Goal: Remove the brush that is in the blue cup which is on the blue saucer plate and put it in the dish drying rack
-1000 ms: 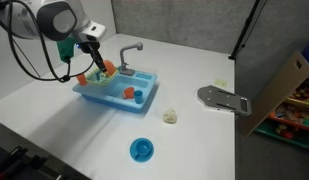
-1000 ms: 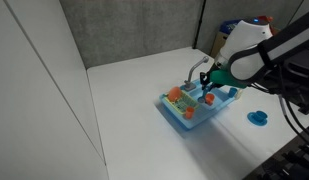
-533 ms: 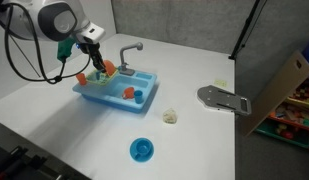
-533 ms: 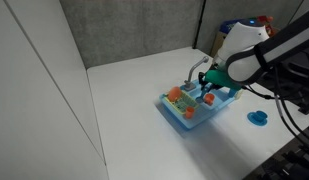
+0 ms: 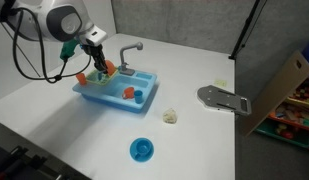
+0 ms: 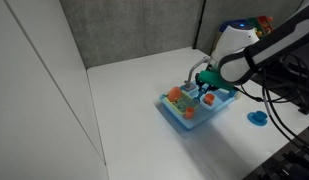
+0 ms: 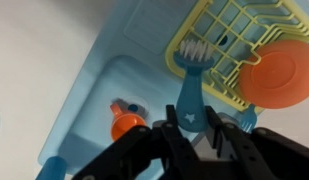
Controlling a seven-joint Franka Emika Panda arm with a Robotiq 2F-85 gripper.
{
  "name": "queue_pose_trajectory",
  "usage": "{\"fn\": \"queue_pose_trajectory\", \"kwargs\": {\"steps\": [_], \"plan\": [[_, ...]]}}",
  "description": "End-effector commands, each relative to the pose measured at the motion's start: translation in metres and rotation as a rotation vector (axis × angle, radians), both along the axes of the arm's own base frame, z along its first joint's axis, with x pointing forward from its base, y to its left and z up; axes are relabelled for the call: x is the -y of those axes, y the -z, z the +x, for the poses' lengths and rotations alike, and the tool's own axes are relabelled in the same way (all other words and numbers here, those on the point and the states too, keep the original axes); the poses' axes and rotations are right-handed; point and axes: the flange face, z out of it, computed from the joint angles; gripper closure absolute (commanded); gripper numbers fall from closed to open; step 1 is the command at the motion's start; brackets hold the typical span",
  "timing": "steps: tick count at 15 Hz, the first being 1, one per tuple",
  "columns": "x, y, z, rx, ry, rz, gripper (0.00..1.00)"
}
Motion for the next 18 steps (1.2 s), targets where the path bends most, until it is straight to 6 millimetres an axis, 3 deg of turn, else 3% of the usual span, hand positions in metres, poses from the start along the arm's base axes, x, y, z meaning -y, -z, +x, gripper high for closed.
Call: {"fn": "queue_pose_trajectory", "kwargs": {"steps": [1,13,18], "plan": [[-0.005,0.003,0.014,-0.013,0.041,0.006,0.91],[-0.018,0.020,0.040,-0.059,0.115,0.013,0.91],[-0.015,0.032,0.044,-0.071,0.137,0.008,0.91]]}}
